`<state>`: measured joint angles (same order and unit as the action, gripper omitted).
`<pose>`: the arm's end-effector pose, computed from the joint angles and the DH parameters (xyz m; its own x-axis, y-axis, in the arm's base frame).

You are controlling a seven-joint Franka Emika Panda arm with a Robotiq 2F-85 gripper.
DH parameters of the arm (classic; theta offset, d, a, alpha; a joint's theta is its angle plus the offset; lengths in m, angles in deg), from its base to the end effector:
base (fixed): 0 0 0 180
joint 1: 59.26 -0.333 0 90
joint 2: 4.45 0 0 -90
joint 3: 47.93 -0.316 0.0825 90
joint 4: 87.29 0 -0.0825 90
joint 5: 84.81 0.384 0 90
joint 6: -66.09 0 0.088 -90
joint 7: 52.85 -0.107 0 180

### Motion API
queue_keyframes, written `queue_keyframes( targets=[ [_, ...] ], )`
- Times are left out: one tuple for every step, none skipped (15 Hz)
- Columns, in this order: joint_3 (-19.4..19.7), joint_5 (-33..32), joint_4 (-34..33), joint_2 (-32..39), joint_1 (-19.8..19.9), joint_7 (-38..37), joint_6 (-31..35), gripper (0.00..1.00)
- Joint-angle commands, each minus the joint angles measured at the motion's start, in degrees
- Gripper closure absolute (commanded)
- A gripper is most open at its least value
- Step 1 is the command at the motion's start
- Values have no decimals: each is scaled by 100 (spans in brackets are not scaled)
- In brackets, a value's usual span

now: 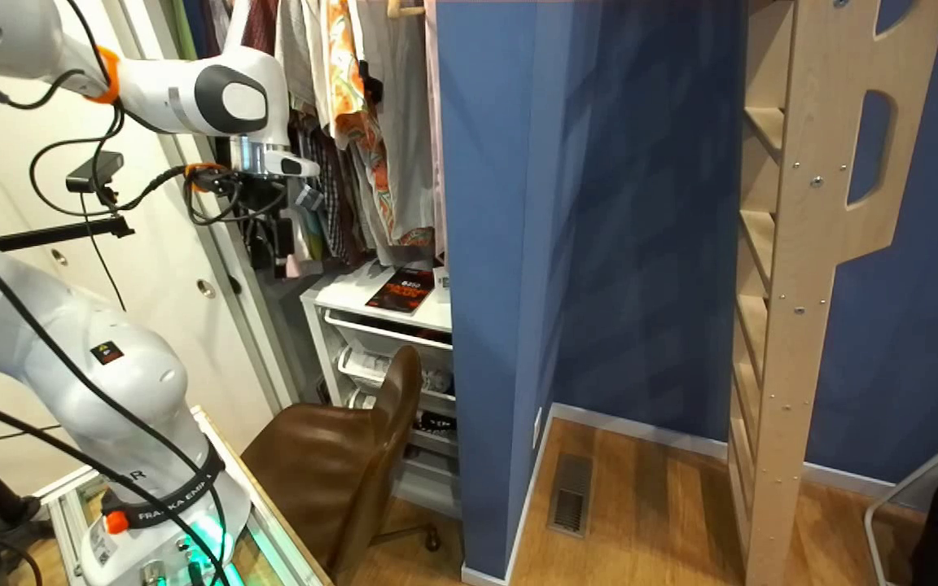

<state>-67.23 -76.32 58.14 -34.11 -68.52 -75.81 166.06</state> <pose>0.3066 0.1815 0.4177 0.9667 -0.0339 -0.2538 0.0027 -0.9898 0.1425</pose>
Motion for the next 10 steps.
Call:
queue_keyframes(
  targets=[
    [38,-381,-198,-510,-102,-14,-417,0],
    [29,-560,-289,-665,-122,42,-595,0],
    [44,-682,-413,-879,-157,122,-824,0],
    [45,-809,-544,-1049,-189,221,-1032,0],
    [48,-923,-708,-1242,-238,357,-1251,0],
    [60,-985,-861,-1390,-269,464,-1418,0],
    [71,-1058,-1095,-1577,-304,600,-1629,0],
    [89,-1115,-1310,-1683,-299,708,-1764,0],
    [31,-1198,-1521,-1764,-261,706,-1865,0],
    [-14,-981,-1204,-1563,-194,562,-1596,0]
  ],
)
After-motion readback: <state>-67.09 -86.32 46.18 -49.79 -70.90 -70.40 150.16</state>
